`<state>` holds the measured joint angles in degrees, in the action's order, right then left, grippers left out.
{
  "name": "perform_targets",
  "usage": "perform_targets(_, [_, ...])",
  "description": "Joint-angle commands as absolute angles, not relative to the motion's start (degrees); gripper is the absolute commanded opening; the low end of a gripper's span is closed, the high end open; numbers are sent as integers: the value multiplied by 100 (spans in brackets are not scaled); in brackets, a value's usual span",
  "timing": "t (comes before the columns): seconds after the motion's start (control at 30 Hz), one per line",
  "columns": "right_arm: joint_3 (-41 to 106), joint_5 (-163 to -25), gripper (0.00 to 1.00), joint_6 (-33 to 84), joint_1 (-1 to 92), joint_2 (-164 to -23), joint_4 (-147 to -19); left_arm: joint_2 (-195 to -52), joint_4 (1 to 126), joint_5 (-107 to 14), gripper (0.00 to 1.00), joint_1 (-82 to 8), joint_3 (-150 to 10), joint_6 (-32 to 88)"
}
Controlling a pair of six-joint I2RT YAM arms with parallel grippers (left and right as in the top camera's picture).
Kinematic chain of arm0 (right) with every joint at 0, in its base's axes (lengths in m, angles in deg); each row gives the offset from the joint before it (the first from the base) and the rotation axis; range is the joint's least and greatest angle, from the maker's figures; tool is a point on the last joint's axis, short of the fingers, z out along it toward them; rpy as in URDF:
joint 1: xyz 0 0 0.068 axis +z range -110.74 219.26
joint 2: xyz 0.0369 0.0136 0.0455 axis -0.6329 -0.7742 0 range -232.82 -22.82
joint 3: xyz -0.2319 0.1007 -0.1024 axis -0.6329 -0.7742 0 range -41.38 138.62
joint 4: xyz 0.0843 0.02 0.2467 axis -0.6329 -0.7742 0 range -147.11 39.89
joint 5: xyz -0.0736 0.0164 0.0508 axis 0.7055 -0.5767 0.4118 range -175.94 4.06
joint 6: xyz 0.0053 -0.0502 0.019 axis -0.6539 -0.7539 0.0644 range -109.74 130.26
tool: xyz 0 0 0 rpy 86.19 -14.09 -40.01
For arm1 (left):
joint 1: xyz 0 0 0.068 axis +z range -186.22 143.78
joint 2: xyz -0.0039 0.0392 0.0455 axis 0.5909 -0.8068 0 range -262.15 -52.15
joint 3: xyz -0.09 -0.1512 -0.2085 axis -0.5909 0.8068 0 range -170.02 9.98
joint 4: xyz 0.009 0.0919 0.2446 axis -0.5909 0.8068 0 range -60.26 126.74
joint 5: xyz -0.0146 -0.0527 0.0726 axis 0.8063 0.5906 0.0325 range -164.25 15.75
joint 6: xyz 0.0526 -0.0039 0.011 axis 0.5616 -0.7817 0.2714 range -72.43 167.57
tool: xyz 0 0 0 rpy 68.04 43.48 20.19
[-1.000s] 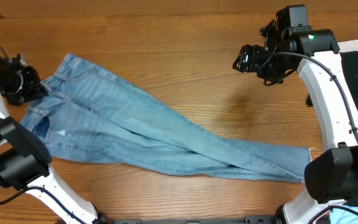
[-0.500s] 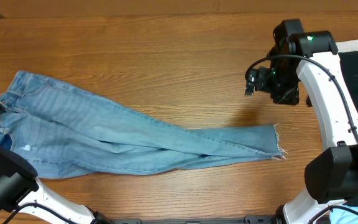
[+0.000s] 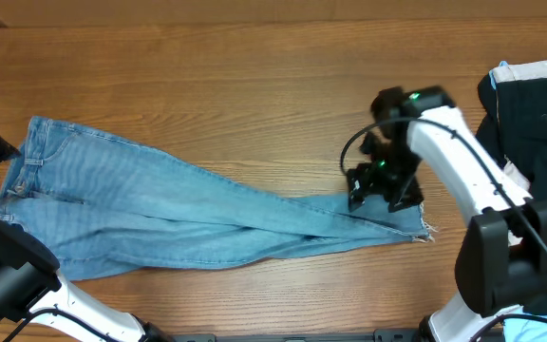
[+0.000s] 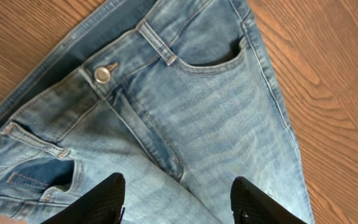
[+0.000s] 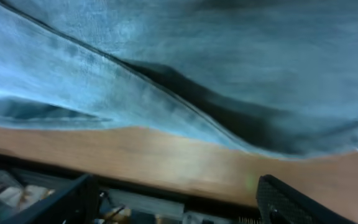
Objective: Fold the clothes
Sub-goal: 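Grasp the upper jeans leg with the right gripper and pull it rightward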
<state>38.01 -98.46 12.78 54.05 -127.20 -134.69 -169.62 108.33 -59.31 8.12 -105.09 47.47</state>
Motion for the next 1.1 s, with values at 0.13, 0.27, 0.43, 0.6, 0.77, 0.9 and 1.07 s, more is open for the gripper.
perform_targets(0.13, [2520,-9789,86,1320,5757,-12604,-12050,-16782,10861,-5498,58,805,-10647,4881])
perform_targets(0.27, [2280,-9780,80,1320,5759,-12604,-11755,-16782,10861,-5415,57,803,-10647,4887])
perform_targets(0.43, [2280,-9789,17,1199,5759,-12602,-11906,-16782,10874,-5325,57,803,-10647,4889])
perform_targets(0.6, [2763,-9846,4,1191,5757,-12348,-12068,-16782,10903,-5063,45,801,-10647,5027])
perform_targets(0.77, [4007,-9339,4,1425,5589,-11726,-11659,-16750,10901,-4071,19,799,-10658,5689])
perform_targets(0.9, [4968,-8851,4,1615,5309,-11625,-10872,-16584,10890,-3944,17,785,-10658,5980])
perform_targets(1.07, [5008,-8834,4,1626,4878,-11734,-9806,-16330,10837,-3636,18,781,-10658,6247])
